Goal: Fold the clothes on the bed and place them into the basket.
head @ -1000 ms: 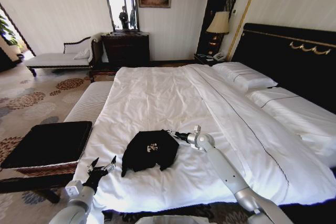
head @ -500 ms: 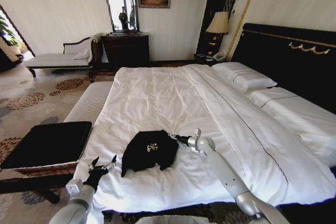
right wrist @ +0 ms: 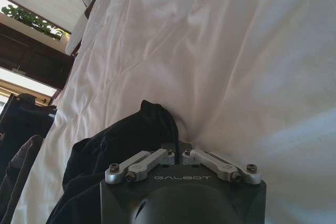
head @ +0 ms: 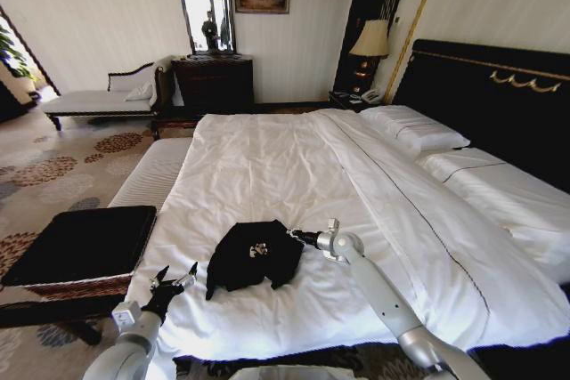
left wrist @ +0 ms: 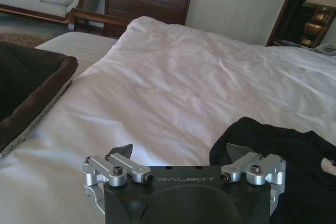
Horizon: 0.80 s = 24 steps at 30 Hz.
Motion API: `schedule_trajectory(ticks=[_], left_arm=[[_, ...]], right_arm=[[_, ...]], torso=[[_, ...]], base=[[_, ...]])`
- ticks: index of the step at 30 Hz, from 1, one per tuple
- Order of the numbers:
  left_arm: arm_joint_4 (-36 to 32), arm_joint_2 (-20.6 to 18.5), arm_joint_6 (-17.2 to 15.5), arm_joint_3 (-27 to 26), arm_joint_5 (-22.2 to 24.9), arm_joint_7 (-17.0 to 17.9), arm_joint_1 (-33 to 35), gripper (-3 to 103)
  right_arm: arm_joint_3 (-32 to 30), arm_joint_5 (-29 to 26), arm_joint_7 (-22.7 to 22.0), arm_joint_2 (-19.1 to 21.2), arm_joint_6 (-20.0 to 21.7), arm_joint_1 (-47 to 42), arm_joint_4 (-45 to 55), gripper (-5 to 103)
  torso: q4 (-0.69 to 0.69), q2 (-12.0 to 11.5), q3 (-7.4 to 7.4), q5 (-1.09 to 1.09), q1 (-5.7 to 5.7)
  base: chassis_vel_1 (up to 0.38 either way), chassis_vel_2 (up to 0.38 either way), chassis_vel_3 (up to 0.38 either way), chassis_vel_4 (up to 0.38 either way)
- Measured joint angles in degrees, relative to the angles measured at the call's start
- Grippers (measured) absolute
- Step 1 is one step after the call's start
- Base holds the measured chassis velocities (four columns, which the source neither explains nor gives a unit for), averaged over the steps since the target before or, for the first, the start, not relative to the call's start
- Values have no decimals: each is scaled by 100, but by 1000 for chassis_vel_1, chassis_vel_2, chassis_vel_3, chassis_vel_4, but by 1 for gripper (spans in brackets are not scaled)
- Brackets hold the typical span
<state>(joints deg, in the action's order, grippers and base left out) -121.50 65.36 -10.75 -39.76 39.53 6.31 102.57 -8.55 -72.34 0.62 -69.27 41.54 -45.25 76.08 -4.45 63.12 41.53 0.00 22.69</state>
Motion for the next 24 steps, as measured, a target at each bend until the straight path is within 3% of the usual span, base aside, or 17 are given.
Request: schedule_trajectory(ticks=[4, 8, 15, 24], left_arm=[[138, -111, -84, 66, 504, 49, -214, 100], [496, -281, -223, 224, 1609, -18, -653, 100], [972, -510, -317, 606, 2107, -26, -1321, 98], [2182, -585, -446, 1656, 2663, 50, -2827, 93]], right_arm=[[1, 8, -7, -2, -12, 10, 11, 1], [4, 75, -23, 0, -20, -21, 86, 1], [-9, 76, -58, 64, -22, -39, 136, 1], [29, 76, -129, 38, -22, 2, 107, 1]], torso=[[0, 0, 0, 0, 0], [-1, 0, 0, 0, 0], [-1, 0, 0, -1, 0], [1, 0, 1, 0, 1]], base=[[0, 0, 0, 0], [0, 0, 0, 0], [0, 0, 0, 0], [0, 0, 0, 0]])
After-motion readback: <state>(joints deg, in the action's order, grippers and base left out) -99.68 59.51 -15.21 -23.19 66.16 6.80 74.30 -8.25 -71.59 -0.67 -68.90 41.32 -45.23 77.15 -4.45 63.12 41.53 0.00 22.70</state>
